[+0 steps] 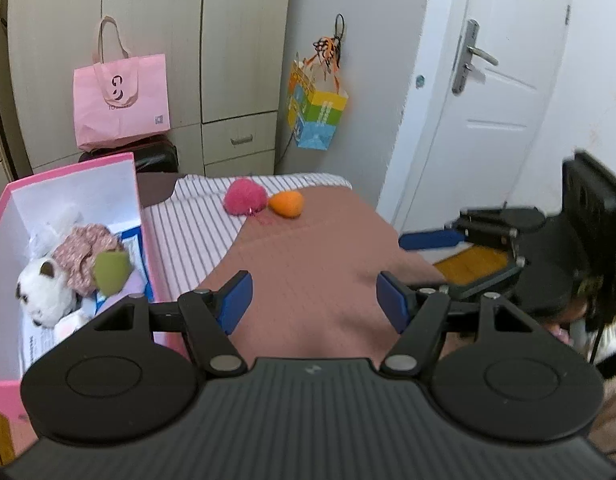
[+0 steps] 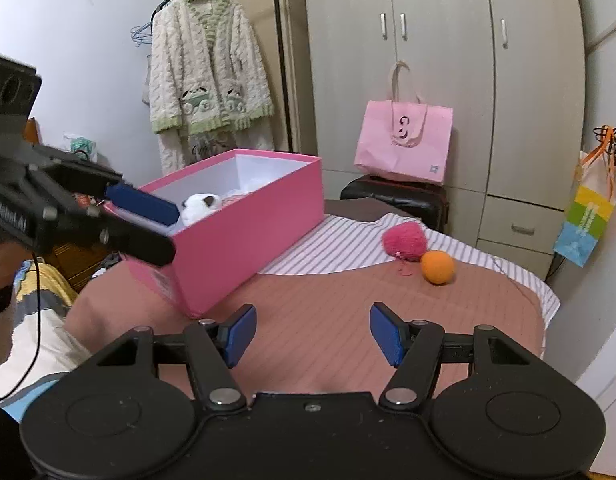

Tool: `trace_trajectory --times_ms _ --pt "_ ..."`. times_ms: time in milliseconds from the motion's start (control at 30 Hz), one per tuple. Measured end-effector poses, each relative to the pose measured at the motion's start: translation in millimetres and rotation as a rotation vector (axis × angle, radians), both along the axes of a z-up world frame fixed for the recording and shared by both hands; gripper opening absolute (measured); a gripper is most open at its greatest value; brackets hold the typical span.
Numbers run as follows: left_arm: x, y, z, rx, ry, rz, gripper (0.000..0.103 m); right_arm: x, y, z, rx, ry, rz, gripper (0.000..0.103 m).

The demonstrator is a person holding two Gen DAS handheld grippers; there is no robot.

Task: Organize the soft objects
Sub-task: 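Reach the left tool to the pink pompom while the right tool reaches the orange sponge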

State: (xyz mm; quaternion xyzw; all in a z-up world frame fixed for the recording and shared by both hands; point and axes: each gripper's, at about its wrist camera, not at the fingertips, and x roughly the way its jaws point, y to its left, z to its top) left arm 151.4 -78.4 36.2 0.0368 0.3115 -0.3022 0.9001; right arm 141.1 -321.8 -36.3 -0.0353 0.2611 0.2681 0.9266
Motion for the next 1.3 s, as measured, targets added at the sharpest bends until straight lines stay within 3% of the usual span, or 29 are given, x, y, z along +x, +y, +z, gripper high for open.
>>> trace_trajectory --times_ms 267,633,933,1300 --pt "51 -36 -23 -0.037 0.011 0.114 0.068 41 -7 -19 -0.114 -0.052 0.005 0.068" --pt "127 -79 -79 -0.079 -0.037 0.314 0.068 129 -25 -57 -0.035 0.004 -0.06 0.068" --pt "184 -92 -99 -0.081 0.062 0.424 0.068 191 -30 -82 -0.029 0.021 -0.082 0.068" --pt "219 -107 -103 -0.053 0.128 0.494 0.068 217 -25 -90 -0.001 0.087 -0.036 0.067"
